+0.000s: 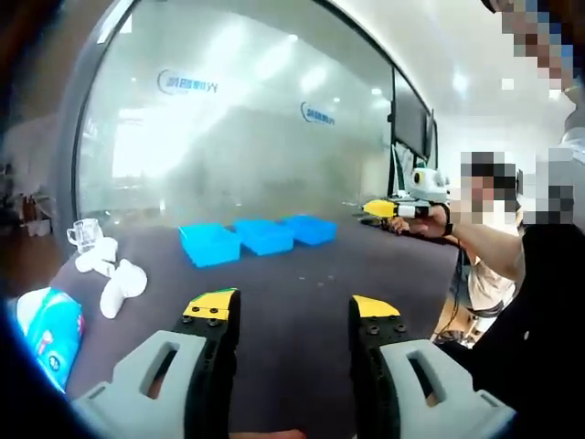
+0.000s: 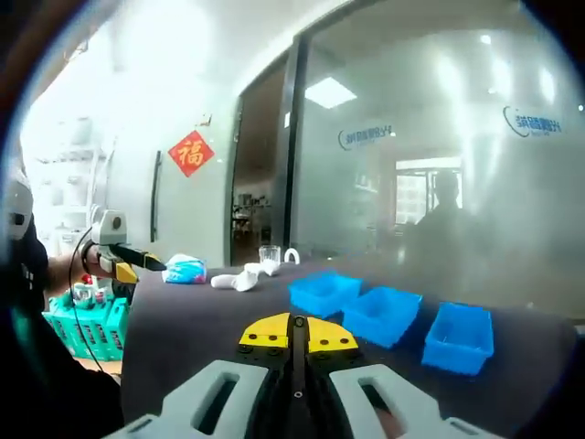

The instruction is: Sort the screws, nuts, and washers into the corresponding bins

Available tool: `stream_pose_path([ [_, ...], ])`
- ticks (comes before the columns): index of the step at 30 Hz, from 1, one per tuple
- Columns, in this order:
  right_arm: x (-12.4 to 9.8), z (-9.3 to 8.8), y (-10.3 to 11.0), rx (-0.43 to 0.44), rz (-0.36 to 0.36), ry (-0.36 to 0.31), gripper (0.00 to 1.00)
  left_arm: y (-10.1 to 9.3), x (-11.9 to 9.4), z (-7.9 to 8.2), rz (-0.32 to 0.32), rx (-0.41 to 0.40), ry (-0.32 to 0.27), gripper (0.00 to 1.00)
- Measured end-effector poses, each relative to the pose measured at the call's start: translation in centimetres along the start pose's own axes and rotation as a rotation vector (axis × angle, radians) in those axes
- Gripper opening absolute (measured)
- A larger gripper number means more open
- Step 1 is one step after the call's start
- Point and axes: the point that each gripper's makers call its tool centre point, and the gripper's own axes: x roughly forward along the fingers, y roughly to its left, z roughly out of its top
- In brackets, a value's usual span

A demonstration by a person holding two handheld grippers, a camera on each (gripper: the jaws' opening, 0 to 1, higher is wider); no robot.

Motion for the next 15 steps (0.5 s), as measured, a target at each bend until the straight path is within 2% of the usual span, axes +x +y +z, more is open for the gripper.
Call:
stream_pose_path([
  [5, 2.1, 1.3, -1.1, -0.004, -0.025, -0.023, 0.01, 0.0, 0.1, 0.1, 0.001, -0.003, -0.005, 0.47],
  [9, 4.1, 2.2, -2.8, -0.002, -0.057, -0.033, 0.01, -0.2, 0.2, 0.3, -0.002, -0.001, -0.010, 0.47],
  [12, 5.6, 1.9, -4.6, 0.004, -0.102, 0.003, 0.01, -0.1, 0.1, 0.3, 0.003, 0.003, -0.010, 0.47],
  [15, 6.8, 1.9, -5.9, 0.017, -0.124, -0.001, 0.01, -0.1, 0.1, 0.4, 0.007, -0.001, -0.015, 0.47],
])
